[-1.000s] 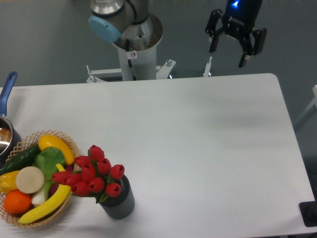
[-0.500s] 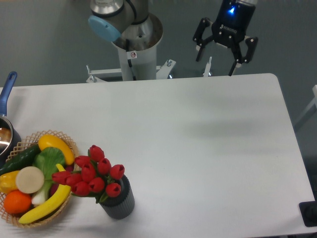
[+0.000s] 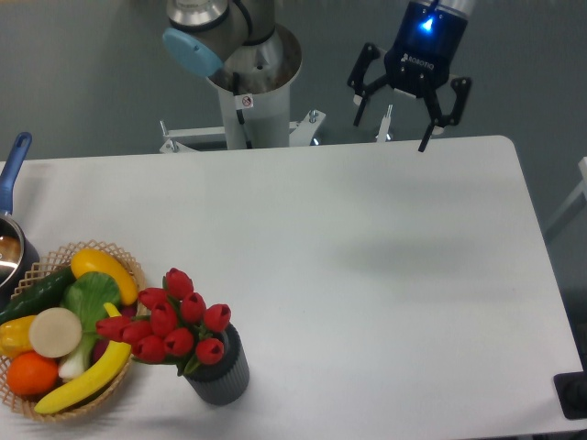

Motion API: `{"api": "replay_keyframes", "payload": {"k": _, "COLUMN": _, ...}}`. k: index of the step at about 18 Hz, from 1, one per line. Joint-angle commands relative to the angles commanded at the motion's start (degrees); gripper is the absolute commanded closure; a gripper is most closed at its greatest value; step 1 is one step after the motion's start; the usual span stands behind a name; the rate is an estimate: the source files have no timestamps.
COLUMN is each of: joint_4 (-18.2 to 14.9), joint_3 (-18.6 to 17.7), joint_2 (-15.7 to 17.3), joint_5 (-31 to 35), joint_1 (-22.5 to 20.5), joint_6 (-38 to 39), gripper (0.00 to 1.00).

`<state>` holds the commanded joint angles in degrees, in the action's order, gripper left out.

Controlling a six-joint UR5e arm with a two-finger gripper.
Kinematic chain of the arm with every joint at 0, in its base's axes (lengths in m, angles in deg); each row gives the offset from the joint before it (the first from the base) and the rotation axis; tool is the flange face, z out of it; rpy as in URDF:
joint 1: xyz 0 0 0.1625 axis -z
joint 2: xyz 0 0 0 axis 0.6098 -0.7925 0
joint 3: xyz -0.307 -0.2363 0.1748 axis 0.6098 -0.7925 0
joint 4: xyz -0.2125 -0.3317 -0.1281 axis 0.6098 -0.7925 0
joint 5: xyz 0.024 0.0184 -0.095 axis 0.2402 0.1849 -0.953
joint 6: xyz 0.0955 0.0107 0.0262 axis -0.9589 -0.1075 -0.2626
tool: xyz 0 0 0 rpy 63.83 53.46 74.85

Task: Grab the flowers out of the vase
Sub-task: 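Move the open gripper down toward the red tulips in the vase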

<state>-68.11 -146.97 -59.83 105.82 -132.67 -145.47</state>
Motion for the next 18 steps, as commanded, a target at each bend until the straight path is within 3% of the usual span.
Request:
{"api": "replay_keyframes", "payload": {"k": 5, "joint_4": 3.5, "joint_3": 0.0, "joint_2": -1.9, "joint_5": 0.0, "joint_1": 2.0, "joint_6": 4.7, "gripper": 0.0}}
{"api": "replay_keyframes", "payload": {"k": 8, "joint_4": 8.1, "joint_3": -0.4, "joint_2": -3.2, "joint_5": 0.0, "joint_1": 2.3, "joint_6": 8.0, "gripper": 0.0}}
{"api": "replay_keyframes", "payload": {"k": 13, "joint_4": 13.0, "joint_3": -0.4, "joint_2": -7.7, "joint_5": 0.3, "joint_1": 9.0, "joint_6": 7.6, "gripper": 0.0}}
{"api": "replay_keyframes", "payload": {"k": 16, "joint_4": 20.3, "joint_3": -0.1, "joint_2": -13.3, "joint_5": 0.3, "joint_1": 13.8, "joint_6": 6.3, "gripper": 0.0}}
{"api": "replay_keyframes", "payload": {"k": 18, "joint_4": 21.5, "joint_3": -0.2, "joint_2": -13.9, "joint_5": 0.3, "joint_1": 15.0, "joint_6": 6.1, "gripper": 0.0}}
